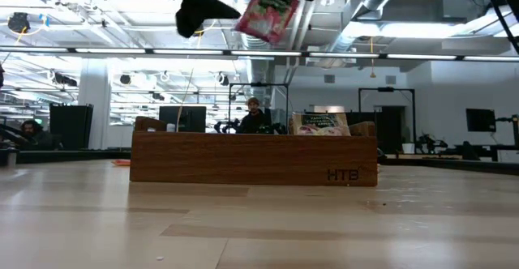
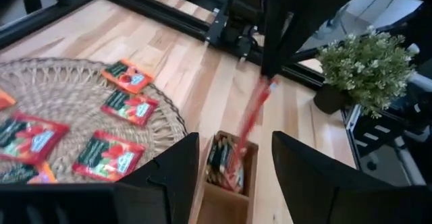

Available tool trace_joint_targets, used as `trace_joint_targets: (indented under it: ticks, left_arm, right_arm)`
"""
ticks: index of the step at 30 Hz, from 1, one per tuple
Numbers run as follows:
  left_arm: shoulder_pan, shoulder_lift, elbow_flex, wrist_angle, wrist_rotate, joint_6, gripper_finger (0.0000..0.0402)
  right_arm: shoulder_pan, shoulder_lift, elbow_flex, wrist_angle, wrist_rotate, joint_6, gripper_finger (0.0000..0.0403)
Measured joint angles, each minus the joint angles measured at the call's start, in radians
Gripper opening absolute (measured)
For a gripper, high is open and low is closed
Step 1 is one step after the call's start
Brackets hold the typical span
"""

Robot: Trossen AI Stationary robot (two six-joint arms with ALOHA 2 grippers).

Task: Pick & Place Tea
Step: Put the red tea bag into the middle section of the wooden organizer

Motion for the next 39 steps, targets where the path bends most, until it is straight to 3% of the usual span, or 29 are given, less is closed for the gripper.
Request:
trace_joint_targets:
  ticks: [11, 34, 39]
  left_arm:
    - [0.006, 0.071, 0.08, 0.016, 0.001, 0.059, 0.0179]
    - [0.039, 0.072, 0.082, 0.015, 0.093, 0.054, 0.0179]
    - [0.039, 0.072, 0.082, 0.03, 0.095, 0.054, 0.0164]
  right_arm:
    - [0.0, 0.003, -0.001, -0.006, -0.01, -0.008, 0.0]
    - [-0.001, 0.003, -0.002, 0.017, -0.009, -0.018, 0.0]
    - [-0.001, 0.003, -0.002, 0.028, -0.009, -0.016, 0.0]
